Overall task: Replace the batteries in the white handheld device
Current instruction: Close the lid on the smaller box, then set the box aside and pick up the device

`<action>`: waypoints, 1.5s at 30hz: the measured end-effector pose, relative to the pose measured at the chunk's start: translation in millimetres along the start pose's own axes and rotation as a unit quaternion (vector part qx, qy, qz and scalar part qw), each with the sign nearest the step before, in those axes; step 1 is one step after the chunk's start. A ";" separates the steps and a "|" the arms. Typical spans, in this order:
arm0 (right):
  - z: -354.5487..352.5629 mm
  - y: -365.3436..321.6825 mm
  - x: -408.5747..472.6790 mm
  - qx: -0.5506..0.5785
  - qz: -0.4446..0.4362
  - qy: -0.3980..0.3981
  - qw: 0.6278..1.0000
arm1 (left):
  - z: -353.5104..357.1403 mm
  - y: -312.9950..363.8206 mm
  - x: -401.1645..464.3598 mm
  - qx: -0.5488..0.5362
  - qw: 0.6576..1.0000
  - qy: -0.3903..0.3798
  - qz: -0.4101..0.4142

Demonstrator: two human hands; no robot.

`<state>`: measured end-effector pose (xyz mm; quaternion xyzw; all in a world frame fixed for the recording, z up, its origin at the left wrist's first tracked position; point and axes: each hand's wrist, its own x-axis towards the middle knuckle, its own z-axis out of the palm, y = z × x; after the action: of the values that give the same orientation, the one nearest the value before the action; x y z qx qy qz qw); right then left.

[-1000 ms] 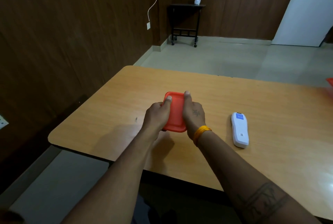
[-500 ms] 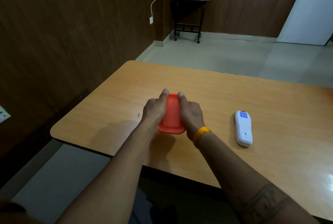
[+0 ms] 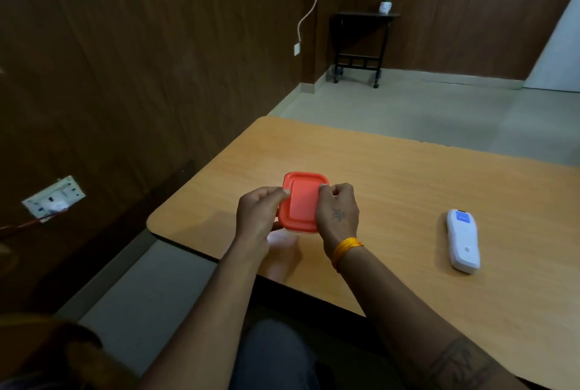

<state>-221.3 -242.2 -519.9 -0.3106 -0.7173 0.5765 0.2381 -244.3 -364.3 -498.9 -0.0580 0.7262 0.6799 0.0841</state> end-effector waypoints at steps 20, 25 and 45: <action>195.6 -29.4 -50.0 0.047 0.133 -0.225 0.964 | -207.0 7.7 108.9 0.150 0.984 0.094 -0.026; 215.0 -24.4 -50.0 0.042 0.139 -0.218 0.965 | -217.8 -4.0 123.2 0.127 0.986 0.103 -0.031; 118.1 -47.6 -57.8 0.095 0.065 -0.174 0.978 | -161.8 3.3 41.9 0.065 0.974 0.177 0.127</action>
<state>-272.0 -370.7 -498.7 -0.2276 -0.6682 0.7013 0.0995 -292.9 -524.2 -494.2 -0.0788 0.7738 0.6150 -0.1295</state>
